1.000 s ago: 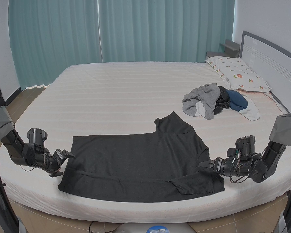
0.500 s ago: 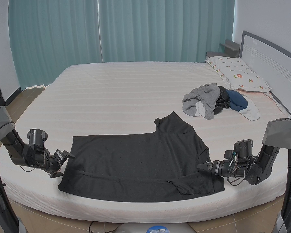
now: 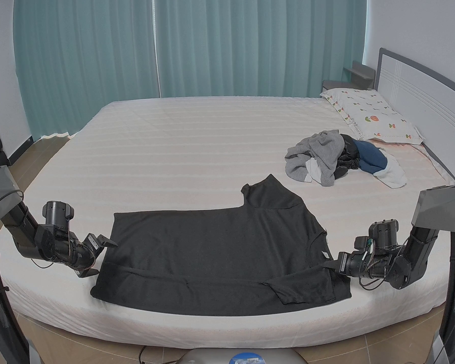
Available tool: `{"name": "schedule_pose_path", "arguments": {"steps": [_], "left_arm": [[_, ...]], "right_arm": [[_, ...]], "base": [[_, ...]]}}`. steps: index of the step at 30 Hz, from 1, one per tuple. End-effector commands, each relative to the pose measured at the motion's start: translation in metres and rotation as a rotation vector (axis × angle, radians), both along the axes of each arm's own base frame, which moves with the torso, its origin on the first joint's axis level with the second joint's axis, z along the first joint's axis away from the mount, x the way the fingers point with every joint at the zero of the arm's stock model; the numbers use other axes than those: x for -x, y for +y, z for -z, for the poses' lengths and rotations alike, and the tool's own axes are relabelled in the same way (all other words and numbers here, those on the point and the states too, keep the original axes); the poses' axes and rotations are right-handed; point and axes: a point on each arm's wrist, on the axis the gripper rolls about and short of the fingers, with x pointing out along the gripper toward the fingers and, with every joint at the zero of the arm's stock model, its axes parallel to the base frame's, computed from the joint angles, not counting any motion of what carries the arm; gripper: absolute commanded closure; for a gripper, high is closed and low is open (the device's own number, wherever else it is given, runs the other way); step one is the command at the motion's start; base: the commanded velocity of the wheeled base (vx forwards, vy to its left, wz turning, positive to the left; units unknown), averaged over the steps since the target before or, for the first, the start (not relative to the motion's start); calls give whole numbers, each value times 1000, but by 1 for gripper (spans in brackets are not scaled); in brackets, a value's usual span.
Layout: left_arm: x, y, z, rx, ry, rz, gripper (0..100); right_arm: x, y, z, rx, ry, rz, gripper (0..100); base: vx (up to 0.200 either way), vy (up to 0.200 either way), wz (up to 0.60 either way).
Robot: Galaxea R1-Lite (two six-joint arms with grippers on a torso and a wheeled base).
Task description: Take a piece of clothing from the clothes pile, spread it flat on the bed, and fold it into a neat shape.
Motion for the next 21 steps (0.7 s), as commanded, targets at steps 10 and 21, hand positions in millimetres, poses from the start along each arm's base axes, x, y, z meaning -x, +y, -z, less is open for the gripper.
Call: {"name": "schedule_pose_path", "arguments": {"steps": [10,21], "left_arm": [[0,0,0,0,-2,0,0],[-1,0,-1,1,-3,-2,0]], "right_arm": [[-6,-1,-13,-31,-70,11,100],[-11,0,-16,-45,-92,25,100]], "base": [[0,0,0],[0,0,0]]}}
